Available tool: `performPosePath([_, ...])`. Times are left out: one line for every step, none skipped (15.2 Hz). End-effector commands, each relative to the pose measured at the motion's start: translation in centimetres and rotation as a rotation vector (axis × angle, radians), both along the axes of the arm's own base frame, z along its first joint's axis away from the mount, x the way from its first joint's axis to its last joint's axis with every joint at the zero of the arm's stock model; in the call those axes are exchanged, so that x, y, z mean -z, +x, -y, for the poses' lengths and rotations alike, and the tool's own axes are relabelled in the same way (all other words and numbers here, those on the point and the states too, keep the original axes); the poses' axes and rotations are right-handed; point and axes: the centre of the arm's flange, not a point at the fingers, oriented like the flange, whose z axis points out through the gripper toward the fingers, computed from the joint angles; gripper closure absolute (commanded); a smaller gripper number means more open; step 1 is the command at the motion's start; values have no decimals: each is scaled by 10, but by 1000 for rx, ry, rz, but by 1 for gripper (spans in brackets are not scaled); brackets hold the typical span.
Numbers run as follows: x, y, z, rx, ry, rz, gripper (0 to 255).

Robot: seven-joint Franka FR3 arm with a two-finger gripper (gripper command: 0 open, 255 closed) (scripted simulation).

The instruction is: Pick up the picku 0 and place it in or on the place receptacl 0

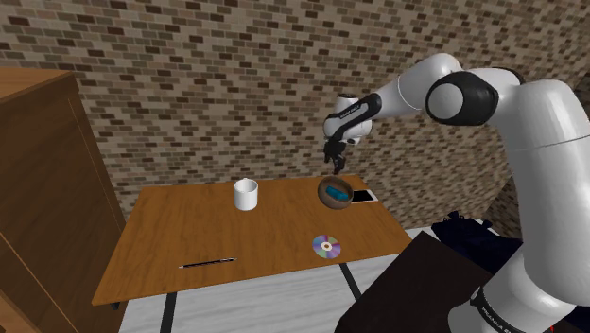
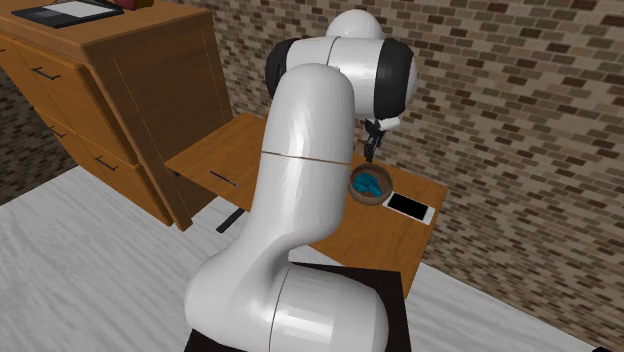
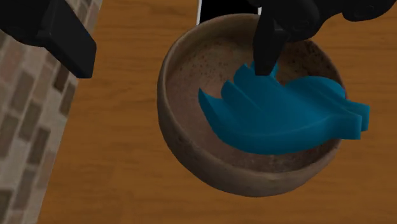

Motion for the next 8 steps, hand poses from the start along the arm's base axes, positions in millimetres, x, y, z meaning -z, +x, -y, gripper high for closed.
performPosePath([18, 12, 16, 95, -25, -143, 0])
performPosePath([18, 12, 16, 95, -25, -144, 0])
performPosePath([23, 11, 16, 95, -25, -144, 0])
performPosePath([28, 11, 17, 95, -25, -144, 0])
performPosePath([33, 10, 17, 95, -25, -144, 0])
performPosePath([39, 10, 17, 95, -25, -144, 0])
performPosePath([44, 9, 18, 95, -25, -144, 0])
performPosePath([49, 9, 18, 95, -25, -144, 0])
